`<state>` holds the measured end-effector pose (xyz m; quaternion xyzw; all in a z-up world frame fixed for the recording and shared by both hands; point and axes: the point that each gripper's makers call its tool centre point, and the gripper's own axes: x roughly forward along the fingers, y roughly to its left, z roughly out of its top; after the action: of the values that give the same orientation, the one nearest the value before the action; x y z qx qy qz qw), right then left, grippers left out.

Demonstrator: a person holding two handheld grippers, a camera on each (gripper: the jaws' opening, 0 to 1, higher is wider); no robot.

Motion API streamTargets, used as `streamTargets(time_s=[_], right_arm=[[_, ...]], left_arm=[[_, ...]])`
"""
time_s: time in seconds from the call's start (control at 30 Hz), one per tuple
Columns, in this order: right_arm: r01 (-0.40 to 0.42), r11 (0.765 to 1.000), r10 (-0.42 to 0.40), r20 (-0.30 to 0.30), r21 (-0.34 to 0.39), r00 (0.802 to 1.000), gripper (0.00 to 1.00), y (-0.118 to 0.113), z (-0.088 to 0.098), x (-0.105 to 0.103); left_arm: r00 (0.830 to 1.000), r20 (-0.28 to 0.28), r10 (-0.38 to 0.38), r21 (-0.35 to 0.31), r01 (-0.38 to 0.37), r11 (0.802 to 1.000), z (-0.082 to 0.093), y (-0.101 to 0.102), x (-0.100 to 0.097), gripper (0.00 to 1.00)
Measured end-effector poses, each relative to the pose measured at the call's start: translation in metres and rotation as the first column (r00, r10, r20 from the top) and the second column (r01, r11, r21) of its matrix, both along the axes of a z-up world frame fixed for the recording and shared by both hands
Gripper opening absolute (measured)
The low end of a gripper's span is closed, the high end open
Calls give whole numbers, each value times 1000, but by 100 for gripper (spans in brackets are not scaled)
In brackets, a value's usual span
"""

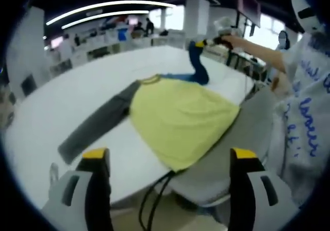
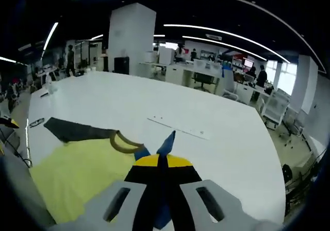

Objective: Fold the garment on the visible template until the final outline fits inside the template.

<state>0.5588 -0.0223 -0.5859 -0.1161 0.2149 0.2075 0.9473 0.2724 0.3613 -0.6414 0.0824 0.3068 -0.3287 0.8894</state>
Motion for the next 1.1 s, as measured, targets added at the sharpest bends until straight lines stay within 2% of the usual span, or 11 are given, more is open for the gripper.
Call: streamTargets(time_s=[0.37,0.63,1.1], right_arm=[[-46,998,46,1,33,999,3,37,7,17],[-105,994,105,11,34,994,3,75,13,26],[-212,977,211,22,31,977,3,137,22,30]], left_arm=[[1000,4,0,-22,0,1000,-2,1,2,92],[1000,-4,12,-36,-13,999,-6,4,-1,92],[1000,-15,26,-45,-27,999,-9,8,-3,90]])
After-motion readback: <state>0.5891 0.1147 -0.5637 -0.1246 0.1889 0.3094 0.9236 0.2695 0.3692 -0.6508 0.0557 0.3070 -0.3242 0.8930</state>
